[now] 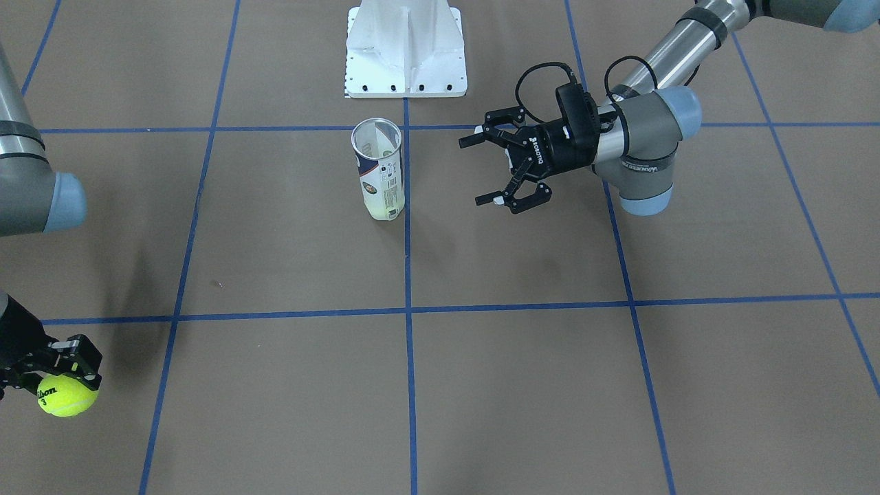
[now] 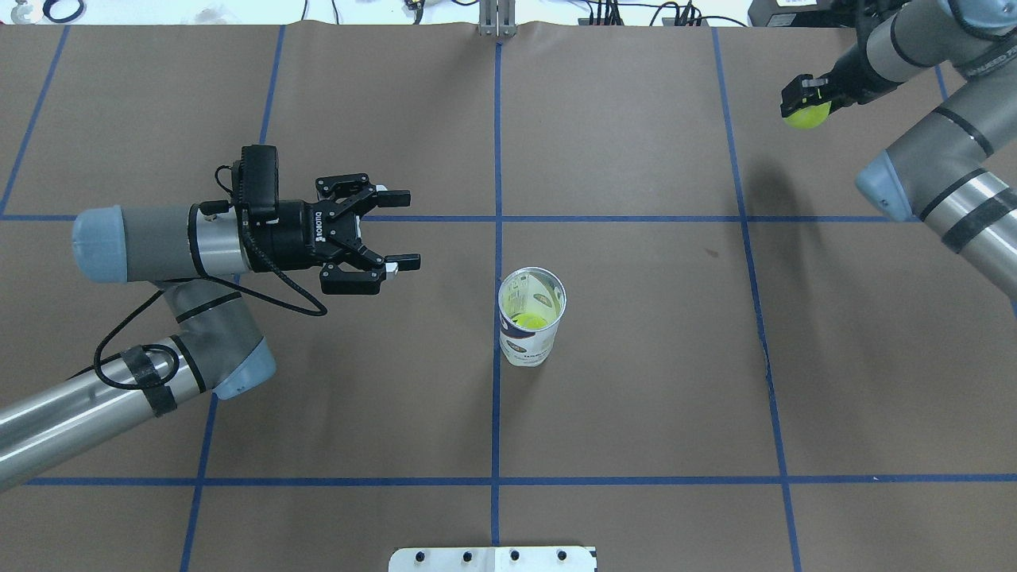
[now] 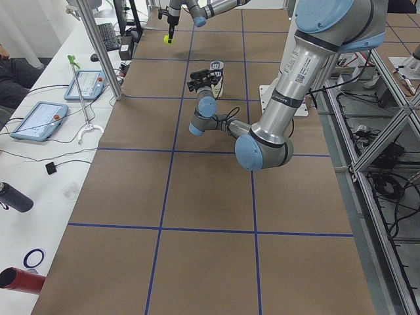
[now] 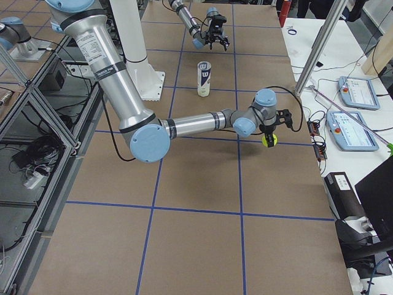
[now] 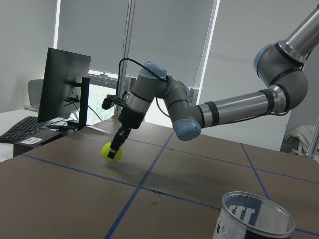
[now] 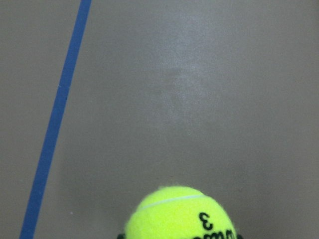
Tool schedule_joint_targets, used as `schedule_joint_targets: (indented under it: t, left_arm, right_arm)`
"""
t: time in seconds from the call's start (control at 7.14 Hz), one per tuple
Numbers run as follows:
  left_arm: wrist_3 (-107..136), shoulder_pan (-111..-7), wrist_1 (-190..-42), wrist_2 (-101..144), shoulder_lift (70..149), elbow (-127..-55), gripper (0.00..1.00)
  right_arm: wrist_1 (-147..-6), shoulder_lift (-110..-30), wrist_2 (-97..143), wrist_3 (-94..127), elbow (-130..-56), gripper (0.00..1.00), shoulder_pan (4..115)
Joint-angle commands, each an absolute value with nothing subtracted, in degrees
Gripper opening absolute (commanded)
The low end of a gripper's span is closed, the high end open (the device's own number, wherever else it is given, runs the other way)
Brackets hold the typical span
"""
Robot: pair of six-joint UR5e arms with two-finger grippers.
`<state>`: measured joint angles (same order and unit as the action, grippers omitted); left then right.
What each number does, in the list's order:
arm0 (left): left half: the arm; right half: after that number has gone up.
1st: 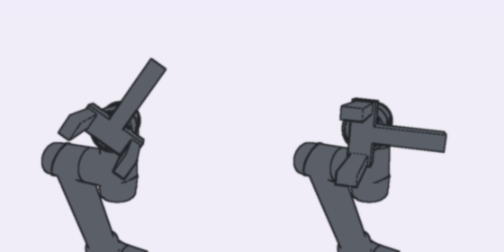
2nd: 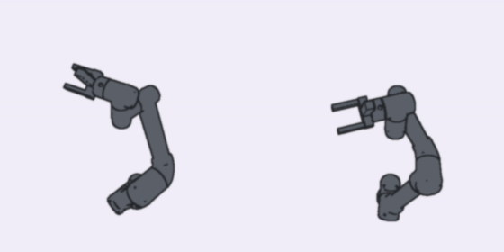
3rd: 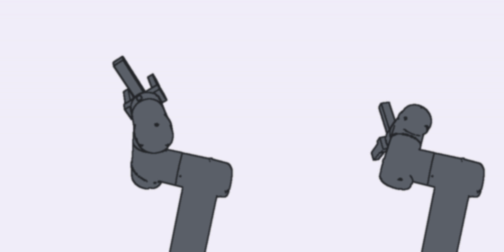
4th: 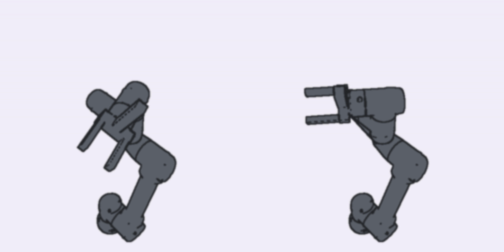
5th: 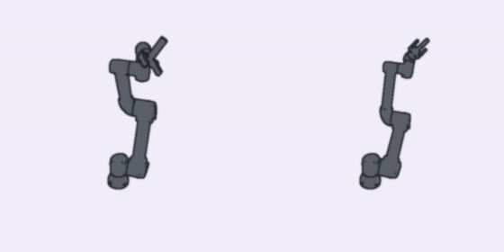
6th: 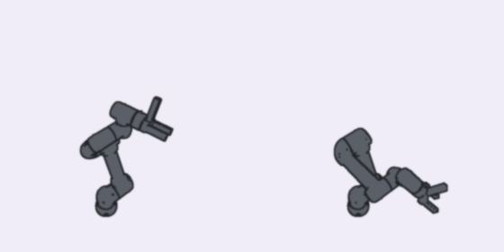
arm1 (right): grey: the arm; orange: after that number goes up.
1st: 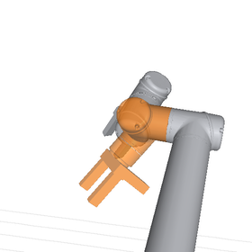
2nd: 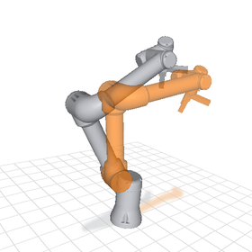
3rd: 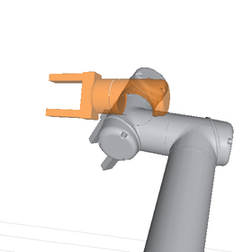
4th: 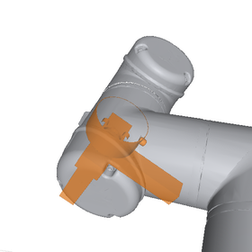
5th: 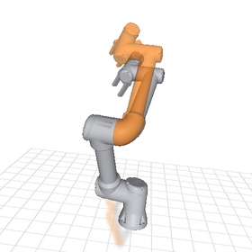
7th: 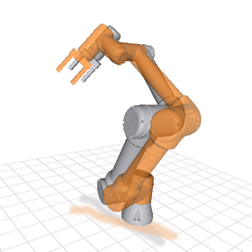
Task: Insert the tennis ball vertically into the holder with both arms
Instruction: 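Grasp the second yellow tennis ball with the right gripper, then carry the second ball with the right gripper above the can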
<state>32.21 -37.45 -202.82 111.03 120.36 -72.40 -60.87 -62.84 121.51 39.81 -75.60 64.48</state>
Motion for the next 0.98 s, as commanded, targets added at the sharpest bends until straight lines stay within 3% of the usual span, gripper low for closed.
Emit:
schedule_joint_targets:
  t: [0.0, 0.28, 0.84]
  left_arm:
    - [32.26, -37.79, -200.24, 113.8, 119.44, -72.6, 0.99]
    - [32.26, -38.06, -197.14, 115.4, 119.44, -73.39, 0.99]
    - [32.26, -37.88, -195.56, 115.4, 119.88, -73.56, 0.99]
  right_arm:
    - [-77.0, -64.06, 122.87, 39.9, -91.42, 0.0, 65.04]
    - [-89.26, -64.25, 124.98, 54.22, -108.64, 0.0, 61.56]
    - [-90.86, -61.0, 107.45, 82.14, -119.15, 0.0, 38.72]
